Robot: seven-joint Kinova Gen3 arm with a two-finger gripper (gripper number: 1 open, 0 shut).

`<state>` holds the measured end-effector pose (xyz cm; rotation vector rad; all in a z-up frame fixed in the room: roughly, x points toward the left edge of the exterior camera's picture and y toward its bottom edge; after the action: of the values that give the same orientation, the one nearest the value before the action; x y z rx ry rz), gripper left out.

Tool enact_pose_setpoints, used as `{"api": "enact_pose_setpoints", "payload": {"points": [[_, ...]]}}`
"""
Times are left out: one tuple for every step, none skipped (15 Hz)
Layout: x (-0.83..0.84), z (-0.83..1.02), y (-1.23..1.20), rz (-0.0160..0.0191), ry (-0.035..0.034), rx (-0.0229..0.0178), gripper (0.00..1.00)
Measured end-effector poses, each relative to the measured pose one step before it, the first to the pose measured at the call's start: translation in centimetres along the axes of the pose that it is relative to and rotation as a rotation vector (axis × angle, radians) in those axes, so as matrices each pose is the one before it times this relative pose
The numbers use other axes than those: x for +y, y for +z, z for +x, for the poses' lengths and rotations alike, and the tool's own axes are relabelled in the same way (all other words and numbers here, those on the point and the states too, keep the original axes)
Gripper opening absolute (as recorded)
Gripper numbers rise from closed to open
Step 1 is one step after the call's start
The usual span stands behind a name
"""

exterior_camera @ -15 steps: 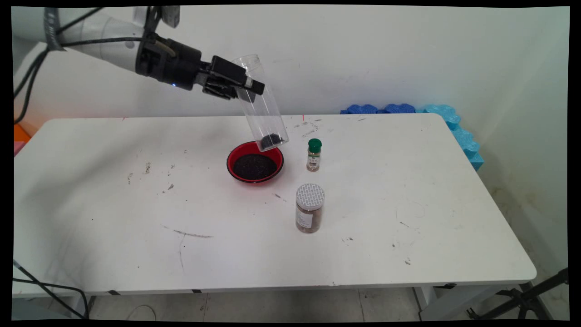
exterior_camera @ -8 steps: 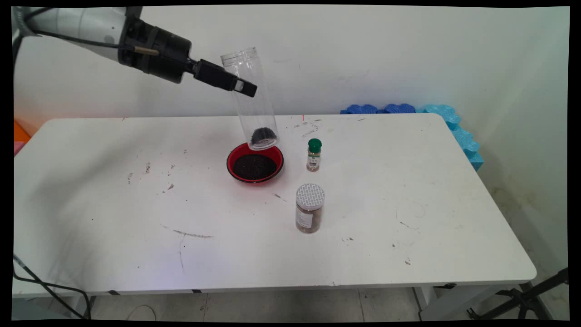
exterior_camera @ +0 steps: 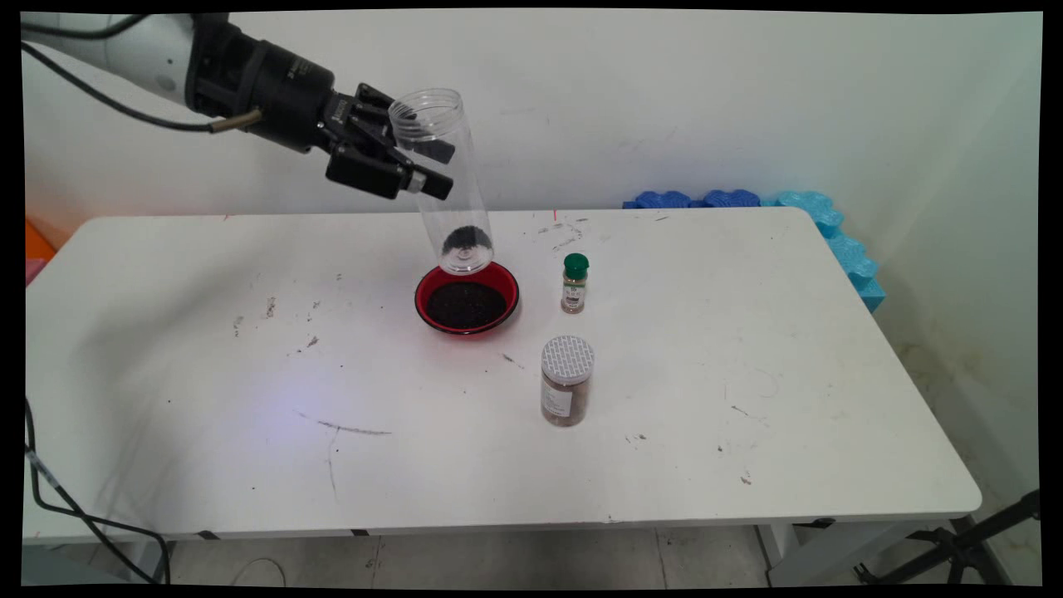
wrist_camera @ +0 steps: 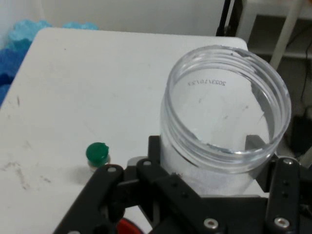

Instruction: Pour the black seasoning powder in the red bowl, then place the picked object on the table

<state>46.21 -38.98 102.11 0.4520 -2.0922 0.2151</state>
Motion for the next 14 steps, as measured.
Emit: {"api": "enact_pose_setpoints", "payload": {"points": [[0.215, 0.149, -0.048, 0.00555, 0.03805, -0.00696, 0.0], [0.245, 0.16, -0.084, 0.007, 0.04029, -0.00713, 0.0], [0.163, 0.135, -0.055, 0.00651, 0.0278, -0.00531, 0.0], [0.153, 0.136, -0.034, 0.00738, 0.02795, -0.0057, 0.0], [0.162, 0.099, -0.019, 0.00554, 0.02223, -0.00541, 0.0], [0.139, 0.061, -0.007, 0.00346, 0.01507, -0.00439, 0.0], [0.185, 0.031, 0.016, 0.0028, 0.00776, -0.00415, 0.0], [0.19, 0.028, 0.029, 0.0012, 0.00418, -0.00343, 0.0], [0.23, -0.029, 0.062, -0.00226, 0.00058, -0.00234, 0.0], [0.324, -0.082, 0.114, -0.00431, -0.00485, -0.00129, 0.0], [0.325, -0.116, 0.14, -0.00413, -0.0058, -0.00162, 0.0], [0.292, -0.156, 0.157, -0.00282, -0.00465, -0.00209, 0.0], [0.341, -0.287, 0.261, -0.00317, -0.00588, -0.00355, 0.0], [0.36, -0.35, 0.289, -0.0027, -0.00687, -0.00374, 0.0]]}}
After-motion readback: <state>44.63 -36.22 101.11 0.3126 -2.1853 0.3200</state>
